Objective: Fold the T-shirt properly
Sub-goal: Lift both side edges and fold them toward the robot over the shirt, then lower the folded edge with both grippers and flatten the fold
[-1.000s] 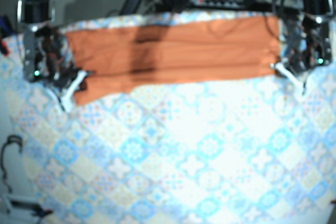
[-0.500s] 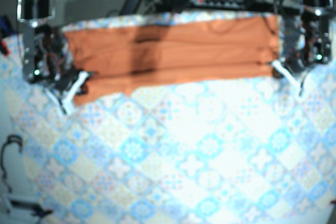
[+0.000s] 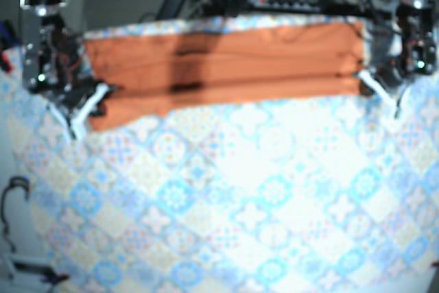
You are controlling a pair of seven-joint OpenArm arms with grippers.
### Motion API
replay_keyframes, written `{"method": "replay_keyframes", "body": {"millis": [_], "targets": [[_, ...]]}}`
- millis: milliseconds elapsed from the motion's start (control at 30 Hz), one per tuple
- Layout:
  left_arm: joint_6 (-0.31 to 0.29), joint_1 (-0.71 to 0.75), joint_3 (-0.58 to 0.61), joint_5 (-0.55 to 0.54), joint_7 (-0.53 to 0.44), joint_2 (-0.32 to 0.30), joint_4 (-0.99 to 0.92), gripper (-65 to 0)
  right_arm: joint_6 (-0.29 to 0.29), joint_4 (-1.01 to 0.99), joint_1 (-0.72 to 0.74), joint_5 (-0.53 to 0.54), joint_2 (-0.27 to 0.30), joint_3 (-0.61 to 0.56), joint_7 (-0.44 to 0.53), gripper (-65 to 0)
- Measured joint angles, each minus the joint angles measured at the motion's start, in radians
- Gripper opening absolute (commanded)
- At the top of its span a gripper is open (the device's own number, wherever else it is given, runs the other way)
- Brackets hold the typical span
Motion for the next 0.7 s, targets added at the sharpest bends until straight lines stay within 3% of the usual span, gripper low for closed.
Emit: {"method": "replay_keyframes", "body": {"millis": [700], "targets": [[-0.001,-0.003,0.001,-0.002,-0.002,0.002,0.000,-65.0,-0.038,0.120,-0.140,0.004,-0.022,0.032,0.003,-65.0]]}}
